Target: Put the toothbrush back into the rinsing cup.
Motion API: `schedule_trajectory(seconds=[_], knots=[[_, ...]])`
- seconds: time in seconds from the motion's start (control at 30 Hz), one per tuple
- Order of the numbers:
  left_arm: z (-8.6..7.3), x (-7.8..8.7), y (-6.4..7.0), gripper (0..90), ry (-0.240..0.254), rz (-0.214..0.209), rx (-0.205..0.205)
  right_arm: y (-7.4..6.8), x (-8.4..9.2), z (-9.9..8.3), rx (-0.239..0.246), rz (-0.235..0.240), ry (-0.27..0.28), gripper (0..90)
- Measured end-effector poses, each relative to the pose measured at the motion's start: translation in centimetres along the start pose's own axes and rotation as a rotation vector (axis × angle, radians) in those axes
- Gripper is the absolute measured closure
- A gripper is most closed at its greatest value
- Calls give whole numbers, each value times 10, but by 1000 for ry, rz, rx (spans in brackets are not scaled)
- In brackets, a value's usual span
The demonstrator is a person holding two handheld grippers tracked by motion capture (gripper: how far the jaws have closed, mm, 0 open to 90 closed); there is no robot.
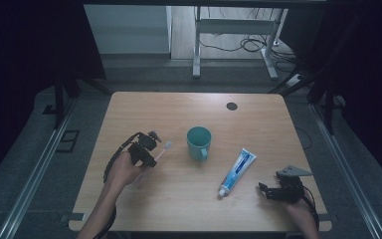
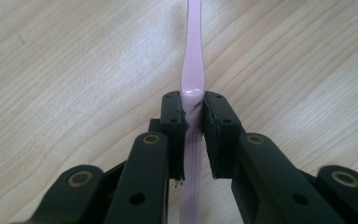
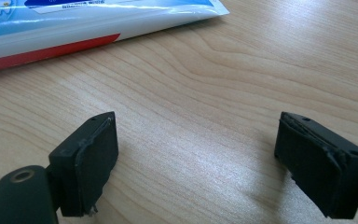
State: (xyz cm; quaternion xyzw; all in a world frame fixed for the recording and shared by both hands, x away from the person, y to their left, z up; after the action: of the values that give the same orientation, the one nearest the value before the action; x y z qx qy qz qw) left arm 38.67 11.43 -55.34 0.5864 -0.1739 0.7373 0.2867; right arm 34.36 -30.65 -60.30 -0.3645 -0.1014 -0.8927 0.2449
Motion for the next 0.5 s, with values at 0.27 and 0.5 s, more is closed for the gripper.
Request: schedule_trajectory(seconds=[0.27, 0.5], knots=[[12, 11, 7, 789, 93, -14, -39, 0, 0, 0, 0, 0, 0, 132], [19, 19, 13, 789, 150, -32, -52, 0, 0, 0, 1, -1, 0, 132]])
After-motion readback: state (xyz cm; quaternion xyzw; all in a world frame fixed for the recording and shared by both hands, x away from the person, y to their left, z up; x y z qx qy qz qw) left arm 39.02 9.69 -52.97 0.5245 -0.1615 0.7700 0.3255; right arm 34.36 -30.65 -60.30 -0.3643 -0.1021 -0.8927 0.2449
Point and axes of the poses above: each handheld gripper's, and its own axes: x roughly backward along the jaws, z roughly out of its top, y roughly to its right, the point moved 9 cm from there along -x, roughly forward along the jaws, and after that the axes turned 1 degree about -y, right-handed, at the moved point
